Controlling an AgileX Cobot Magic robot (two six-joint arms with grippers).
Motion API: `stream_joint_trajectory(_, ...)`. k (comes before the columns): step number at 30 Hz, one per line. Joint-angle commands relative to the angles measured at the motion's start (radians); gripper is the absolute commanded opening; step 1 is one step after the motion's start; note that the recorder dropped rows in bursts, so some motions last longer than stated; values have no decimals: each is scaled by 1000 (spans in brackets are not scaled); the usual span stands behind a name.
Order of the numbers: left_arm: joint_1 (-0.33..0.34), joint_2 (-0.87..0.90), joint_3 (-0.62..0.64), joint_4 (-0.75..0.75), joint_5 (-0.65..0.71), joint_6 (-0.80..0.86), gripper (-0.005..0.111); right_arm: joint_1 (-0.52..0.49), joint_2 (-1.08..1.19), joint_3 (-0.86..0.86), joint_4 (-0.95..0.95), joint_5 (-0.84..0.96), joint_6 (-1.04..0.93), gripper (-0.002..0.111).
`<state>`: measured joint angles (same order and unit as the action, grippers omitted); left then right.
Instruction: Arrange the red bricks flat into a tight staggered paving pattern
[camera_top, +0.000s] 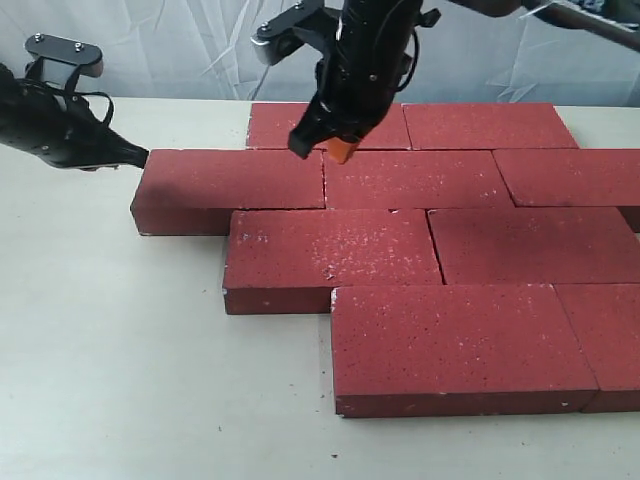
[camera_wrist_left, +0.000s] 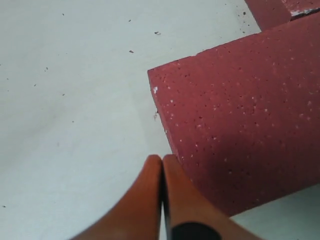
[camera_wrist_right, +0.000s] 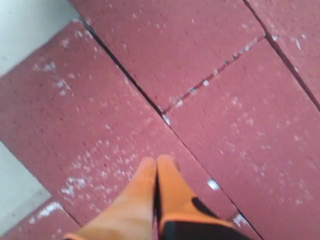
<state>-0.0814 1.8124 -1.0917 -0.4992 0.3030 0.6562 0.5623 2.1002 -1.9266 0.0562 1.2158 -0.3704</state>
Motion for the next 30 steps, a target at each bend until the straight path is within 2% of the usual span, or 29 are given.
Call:
stream_joint_trajectory(1,3,-21,-4,-7,20,-1,0,-16,-141,132,-137,5,20,-1)
stream_joint_trajectory(4,3,-21,-4,6,67,-1,0,-64,-205,178,-140,5,56,-1)
stream_joint_trajectory(10,3,-126,-4,29,208,-1,0,-266,-410,385,-140,5,140,-1)
stream_joint_trajectory(14,3,-219,-4,31,358,-1,0,-374,-576,586,-144,-150,143,-1)
stream_joint_trajectory(22,-1,-295,25,-5,476,-1,0,-487,-770,776,-144,-321,169,-1)
stream_joint_trajectory(26,-30,-359,83,-10,478,-1,0,-493,-856,869,-144,-422,210,-1)
stream_joint_trajectory(30,-88,-435,131,-23,369,-32,0,-493,-956,938,-162,-555,310,-1)
